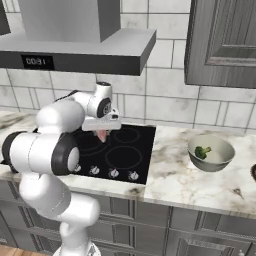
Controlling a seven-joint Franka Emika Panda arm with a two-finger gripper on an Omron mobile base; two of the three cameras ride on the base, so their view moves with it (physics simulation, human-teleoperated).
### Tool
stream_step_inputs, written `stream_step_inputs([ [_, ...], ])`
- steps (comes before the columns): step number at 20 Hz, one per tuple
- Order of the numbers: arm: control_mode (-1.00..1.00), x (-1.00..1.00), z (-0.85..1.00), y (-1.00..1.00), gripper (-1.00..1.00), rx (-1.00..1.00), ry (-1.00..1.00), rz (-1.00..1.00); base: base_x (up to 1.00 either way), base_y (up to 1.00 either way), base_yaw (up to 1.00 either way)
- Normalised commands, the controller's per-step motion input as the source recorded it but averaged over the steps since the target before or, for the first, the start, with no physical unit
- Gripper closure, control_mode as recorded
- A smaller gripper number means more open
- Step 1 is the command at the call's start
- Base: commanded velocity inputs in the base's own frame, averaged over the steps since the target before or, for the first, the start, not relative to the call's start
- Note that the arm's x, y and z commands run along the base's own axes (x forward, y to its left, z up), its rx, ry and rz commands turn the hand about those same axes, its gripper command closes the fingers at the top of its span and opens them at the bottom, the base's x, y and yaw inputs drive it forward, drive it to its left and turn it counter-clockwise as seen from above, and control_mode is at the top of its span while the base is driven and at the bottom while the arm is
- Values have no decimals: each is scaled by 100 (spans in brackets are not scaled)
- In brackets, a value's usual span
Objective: Place the steak on the plate and place the broccoli on the same plate.
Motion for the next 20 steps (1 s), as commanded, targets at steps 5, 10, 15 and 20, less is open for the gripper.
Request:
stream_step_inputs([
  [5,-100,-62,22,-1,100,0,14,-17,0,0,0],
  [10,-100,-57,9,0,100,0,8,-12,0,0,0],
  [15,-100,-45,-2,11,100,-11,0,-11,0,0,0],
  [20,-100,-19,0,17,100,-11,0,-15,0,0,0],
])
